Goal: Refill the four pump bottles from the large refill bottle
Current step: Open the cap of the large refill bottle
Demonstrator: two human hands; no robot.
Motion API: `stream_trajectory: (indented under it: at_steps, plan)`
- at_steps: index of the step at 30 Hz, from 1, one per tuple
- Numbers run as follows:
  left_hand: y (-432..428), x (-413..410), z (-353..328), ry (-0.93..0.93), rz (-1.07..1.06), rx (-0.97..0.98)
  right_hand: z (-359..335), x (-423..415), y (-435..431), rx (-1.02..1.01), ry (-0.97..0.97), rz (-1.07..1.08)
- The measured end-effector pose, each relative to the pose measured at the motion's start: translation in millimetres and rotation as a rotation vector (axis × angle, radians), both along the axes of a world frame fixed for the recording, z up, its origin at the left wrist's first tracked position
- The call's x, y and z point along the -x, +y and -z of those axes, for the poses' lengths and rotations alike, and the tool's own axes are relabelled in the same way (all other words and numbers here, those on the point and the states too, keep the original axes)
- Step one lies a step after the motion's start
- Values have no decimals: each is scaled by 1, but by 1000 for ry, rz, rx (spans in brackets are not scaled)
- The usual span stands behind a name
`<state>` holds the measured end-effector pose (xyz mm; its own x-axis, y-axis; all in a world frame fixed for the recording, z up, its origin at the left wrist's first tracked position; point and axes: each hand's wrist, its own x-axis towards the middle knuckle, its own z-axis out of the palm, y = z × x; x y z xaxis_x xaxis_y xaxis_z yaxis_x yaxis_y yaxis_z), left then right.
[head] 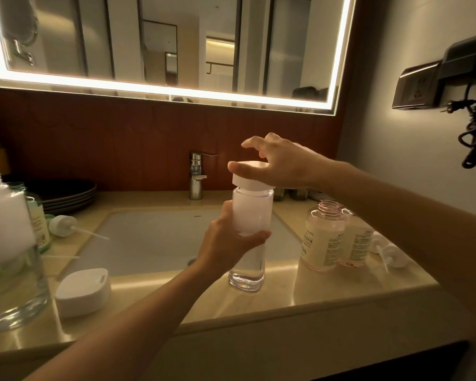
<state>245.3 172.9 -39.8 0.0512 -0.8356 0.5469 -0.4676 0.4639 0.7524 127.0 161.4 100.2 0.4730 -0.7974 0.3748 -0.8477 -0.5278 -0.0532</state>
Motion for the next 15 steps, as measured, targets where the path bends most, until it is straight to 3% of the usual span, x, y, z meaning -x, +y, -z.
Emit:
stream_trajectory:
  at_steps: [2, 10, 15]
  plan:
    - [0, 0, 0, -3, -2, -3, 2, 1, 0, 9, 36, 8]
    - [1, 0, -1, -10, 2, -1, 4, 5, 1, -204, -127, -256]
    - [0, 0, -1, -5, -2, -4, 2, 1, 1, -58, -43, -126]
